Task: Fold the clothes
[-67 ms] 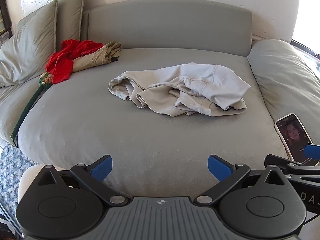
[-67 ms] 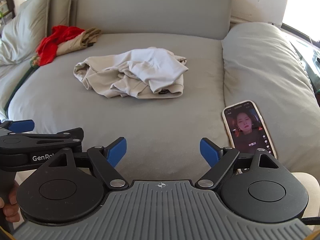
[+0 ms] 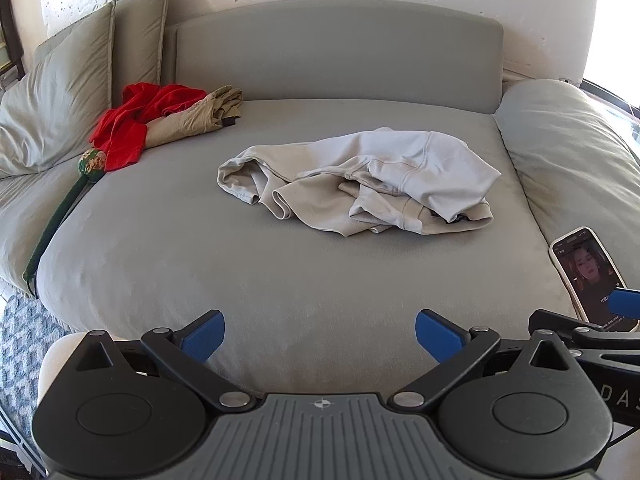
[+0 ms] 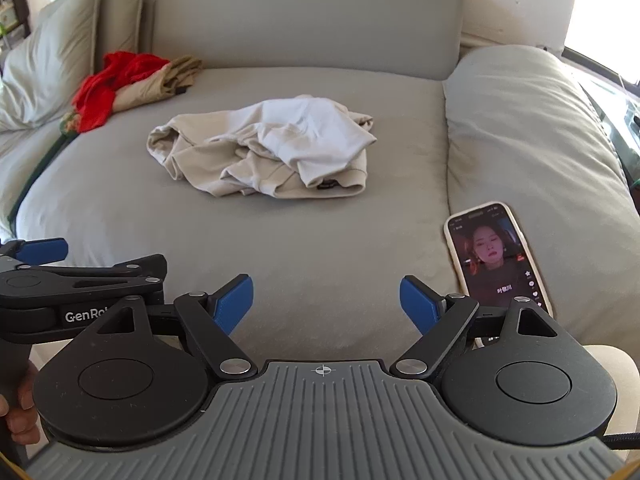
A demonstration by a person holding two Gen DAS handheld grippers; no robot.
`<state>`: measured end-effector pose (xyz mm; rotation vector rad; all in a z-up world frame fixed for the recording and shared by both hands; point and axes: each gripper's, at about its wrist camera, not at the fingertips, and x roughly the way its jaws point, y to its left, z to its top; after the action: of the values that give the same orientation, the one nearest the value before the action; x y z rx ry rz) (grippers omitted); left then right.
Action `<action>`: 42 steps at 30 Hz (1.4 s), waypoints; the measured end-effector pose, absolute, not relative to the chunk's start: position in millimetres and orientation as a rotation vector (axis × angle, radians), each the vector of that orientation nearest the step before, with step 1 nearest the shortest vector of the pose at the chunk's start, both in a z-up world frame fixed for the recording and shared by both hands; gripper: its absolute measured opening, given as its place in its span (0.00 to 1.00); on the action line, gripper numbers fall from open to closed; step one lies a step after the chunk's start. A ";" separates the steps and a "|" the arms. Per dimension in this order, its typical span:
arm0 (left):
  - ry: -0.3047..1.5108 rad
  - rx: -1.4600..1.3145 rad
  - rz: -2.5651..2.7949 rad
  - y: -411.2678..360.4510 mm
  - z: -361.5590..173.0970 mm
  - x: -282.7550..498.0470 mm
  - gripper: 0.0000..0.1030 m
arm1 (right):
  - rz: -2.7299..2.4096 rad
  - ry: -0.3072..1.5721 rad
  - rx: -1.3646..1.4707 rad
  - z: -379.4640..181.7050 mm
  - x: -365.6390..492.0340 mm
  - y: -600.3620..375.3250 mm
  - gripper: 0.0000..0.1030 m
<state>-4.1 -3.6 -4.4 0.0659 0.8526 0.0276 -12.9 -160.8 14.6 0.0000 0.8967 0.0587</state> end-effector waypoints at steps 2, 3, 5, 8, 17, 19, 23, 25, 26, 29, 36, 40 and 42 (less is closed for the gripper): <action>0.862 0.055 0.026 -4.7 -7.4 -6.1 0.98 | 0.060 0.899 0.004 13.0 -13.6 -161.3 0.83; 0.867 0.049 0.026 -5.1 -9.0 -6.9 0.98 | 0.061 0.901 0.006 12.2 -14.0 -161.5 0.83; 0.873 0.043 0.025 -4.2 -4.4 -6.1 0.98 | 0.063 0.895 0.012 13.7 -13.6 -163.0 0.83; 0.886 0.032 0.028 -0.5 1.2 -3.2 0.98 | 0.063 0.896 0.012 14.4 -12.2 -162.7 0.83; 0.900 0.030 0.027 -1.8 -1.4 -3.0 0.98 | 0.062 0.898 0.017 16.2 -15.6 -163.1 0.83; 0.904 0.028 0.026 0.8 1.0 1.2 0.98 | 0.062 0.899 0.018 15.9 -15.3 -163.4 0.83; 0.909 0.027 0.027 3.8 5.6 7.1 0.98 | 0.062 0.901 0.020 15.1 -15.2 -164.7 0.83; 0.911 0.025 0.028 4.3 5.1 8.3 0.98 | 0.063 0.900 0.020 13.9 -15.1 -165.6 0.83; 0.914 0.023 0.028 6.2 5.0 10.5 0.98 | 0.063 0.900 0.020 14.1 -15.3 -165.6 0.83; 0.919 0.019 0.028 11.7 3.3 15.5 0.98 | 0.062 0.899 0.019 14.3 -15.4 -164.9 0.83; 0.931 0.012 0.024 28.9 1.4 43.3 0.98 | 0.059 0.907 0.017 14.0 -14.6 -163.3 0.83; 0.934 0.009 0.023 56.0 8.9 83.1 0.98 | 0.060 0.906 0.017 13.4 -14.6 -163.4 0.83; 0.936 0.006 0.023 75.4 14.3 106.6 0.98 | 0.060 0.907 0.016 13.5 -14.3 -163.3 0.83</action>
<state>106.6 75.4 14.3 0.0061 0.9355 0.0234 -14.3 -163.3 13.5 0.0163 0.9066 0.0600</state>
